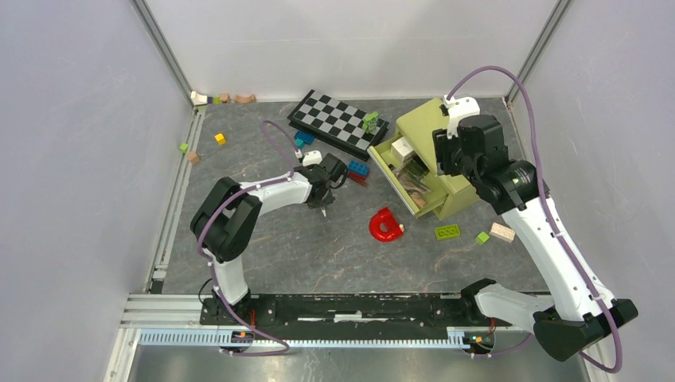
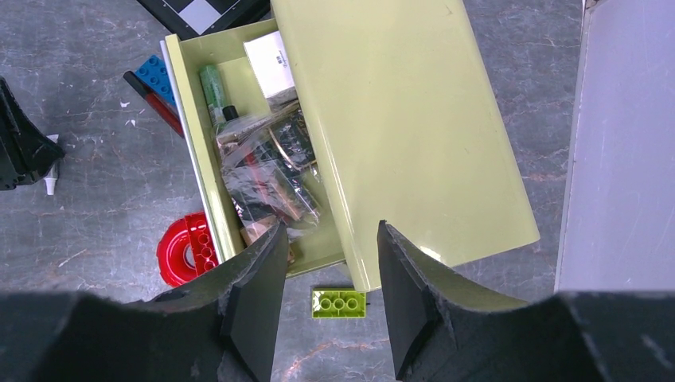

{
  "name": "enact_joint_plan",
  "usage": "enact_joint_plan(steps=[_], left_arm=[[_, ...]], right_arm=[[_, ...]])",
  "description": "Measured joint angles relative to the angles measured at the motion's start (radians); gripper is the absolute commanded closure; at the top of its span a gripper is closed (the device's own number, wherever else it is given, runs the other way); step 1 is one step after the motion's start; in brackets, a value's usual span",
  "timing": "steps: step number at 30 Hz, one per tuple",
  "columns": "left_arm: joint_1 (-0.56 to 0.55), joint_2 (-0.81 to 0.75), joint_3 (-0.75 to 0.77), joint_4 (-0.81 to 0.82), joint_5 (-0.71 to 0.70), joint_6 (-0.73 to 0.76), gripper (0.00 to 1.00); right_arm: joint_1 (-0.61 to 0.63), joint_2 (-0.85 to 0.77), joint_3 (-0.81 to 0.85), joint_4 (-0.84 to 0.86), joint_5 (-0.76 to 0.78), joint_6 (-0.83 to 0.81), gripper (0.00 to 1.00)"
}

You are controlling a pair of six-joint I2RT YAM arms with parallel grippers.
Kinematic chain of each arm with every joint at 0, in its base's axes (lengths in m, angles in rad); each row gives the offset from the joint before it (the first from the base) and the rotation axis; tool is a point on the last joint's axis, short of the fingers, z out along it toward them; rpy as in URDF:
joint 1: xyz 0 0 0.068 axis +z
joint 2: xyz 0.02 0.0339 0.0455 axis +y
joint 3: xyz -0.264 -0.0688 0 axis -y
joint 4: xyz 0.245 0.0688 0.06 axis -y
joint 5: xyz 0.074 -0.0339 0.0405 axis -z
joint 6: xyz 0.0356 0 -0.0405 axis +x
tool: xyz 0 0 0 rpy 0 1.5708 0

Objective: Organize the makeup
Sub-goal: Pick up the makeup from the center of the board, then place the makeup in the drawer.

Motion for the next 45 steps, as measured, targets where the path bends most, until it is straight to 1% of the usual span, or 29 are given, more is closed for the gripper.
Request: enact_joint_plan(steps=[5, 14, 23, 27, 29, 35, 37, 40, 45], left_arm=[[-0.001, -0.005, -0.007, 0.011, 0.000, 0.000, 0.73], [-0.001, -0.062, -0.058, 0.024, 0.033, 0.003, 0.77], [-0.001, -0.230, -0.046, 0.053, 0.096, 0.060, 0.77], [-0.006, -0.231, 0.051, 0.062, 0.159, 0.097, 0.78], [-0.019, -0.216, 0.140, 0.066, 0.193, 0.111, 0.78], [-0.081, -0.098, 0.441, 0.104, 0.266, 0.142, 0.78], [-0.094, -0.050, 0.505, 0.116, 0.279, 0.141, 0.78], [-0.106, 0.034, 0.567, 0.143, 0.306, 0.137, 0.79], [-0.105, 0.159, 0.605, 0.148, 0.319, 0.099, 0.78]], right_arm=[[0.000, -0.002, 0.000, 0.000, -0.001, 0.000, 0.48], [0.000, -0.017, -0.005, 0.000, -0.001, 0.001, 0.48], [0.000, -0.040, -0.006, 0.002, 0.000, 0.005, 0.48], [0.000, -0.048, -0.006, 0.002, 0.002, 0.009, 0.48], [0.000, -0.052, -0.006, 0.002, 0.003, 0.014, 0.48], [0.000, -0.064, -0.006, 0.002, 0.021, 0.027, 0.48], [0.000, -0.066, -0.006, 0.002, 0.026, 0.029, 0.48], [0.000, -0.070, -0.006, 0.000, 0.045, 0.031, 0.48], [0.000, -0.081, -0.006, -0.001, 0.062, 0.032, 0.48]])
